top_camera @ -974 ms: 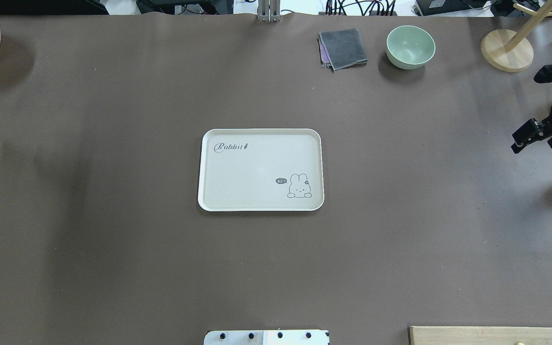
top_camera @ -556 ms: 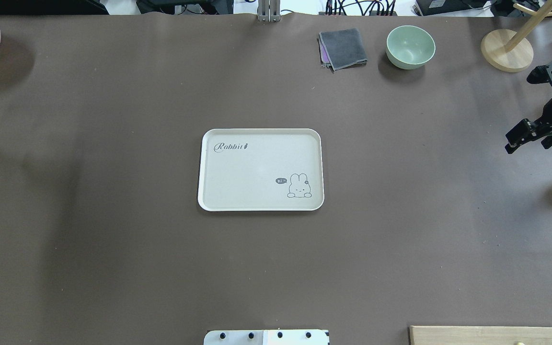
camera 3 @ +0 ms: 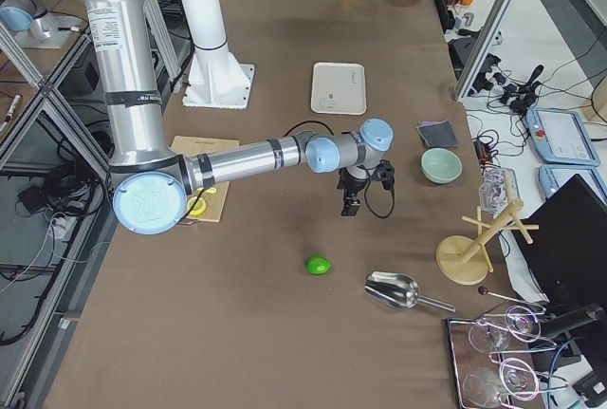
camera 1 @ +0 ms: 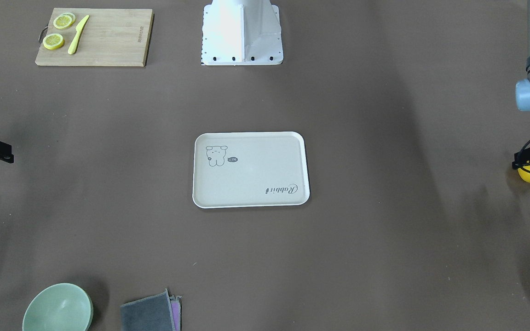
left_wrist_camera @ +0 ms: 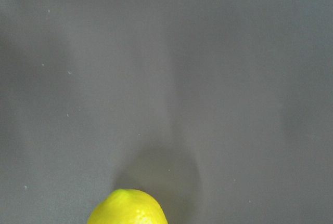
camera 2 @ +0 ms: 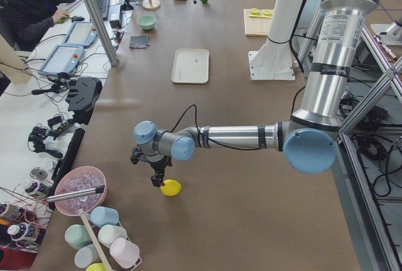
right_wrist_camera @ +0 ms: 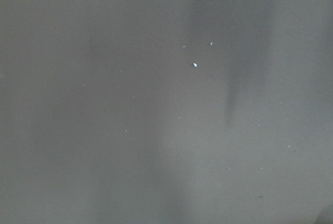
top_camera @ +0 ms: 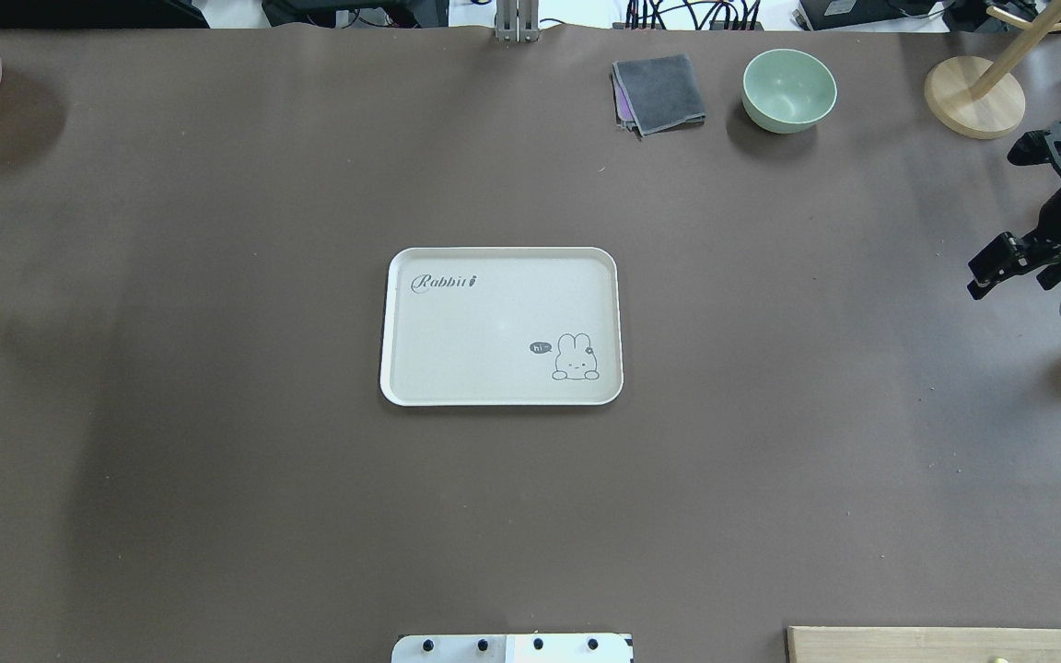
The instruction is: Place all lemons on tray
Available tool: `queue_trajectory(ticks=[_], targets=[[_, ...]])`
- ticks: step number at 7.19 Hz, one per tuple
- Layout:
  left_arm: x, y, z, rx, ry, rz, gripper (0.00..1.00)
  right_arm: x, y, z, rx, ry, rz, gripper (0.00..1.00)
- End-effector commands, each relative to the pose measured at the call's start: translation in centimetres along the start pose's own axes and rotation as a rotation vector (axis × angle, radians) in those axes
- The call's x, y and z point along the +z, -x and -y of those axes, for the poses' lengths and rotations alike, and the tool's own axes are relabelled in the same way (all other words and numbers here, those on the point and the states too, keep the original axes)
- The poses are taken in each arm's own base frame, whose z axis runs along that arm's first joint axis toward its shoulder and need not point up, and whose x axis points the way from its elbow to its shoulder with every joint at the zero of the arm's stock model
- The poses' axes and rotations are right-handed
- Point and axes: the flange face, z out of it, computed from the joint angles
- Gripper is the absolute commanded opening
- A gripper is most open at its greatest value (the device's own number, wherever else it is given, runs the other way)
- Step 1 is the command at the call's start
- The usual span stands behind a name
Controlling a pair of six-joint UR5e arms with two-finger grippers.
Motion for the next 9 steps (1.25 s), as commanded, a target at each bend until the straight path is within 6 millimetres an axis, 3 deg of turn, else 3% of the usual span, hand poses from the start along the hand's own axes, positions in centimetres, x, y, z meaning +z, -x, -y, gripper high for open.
queue_trajectory(ticks=[1, 9], targets=[[1.1, 1.4, -1.3, 0.043, 0.029, 0.068, 0.98, 0.0, 0.0, 0.0, -0.001, 0.000, -0.002, 1.00], [4.2, 3.9, -2.4, 0.016, 0.088, 0.090, 0.98, 0.5, -0.2, -0.1, 0.002, 0.009, -0.004, 1.00]])
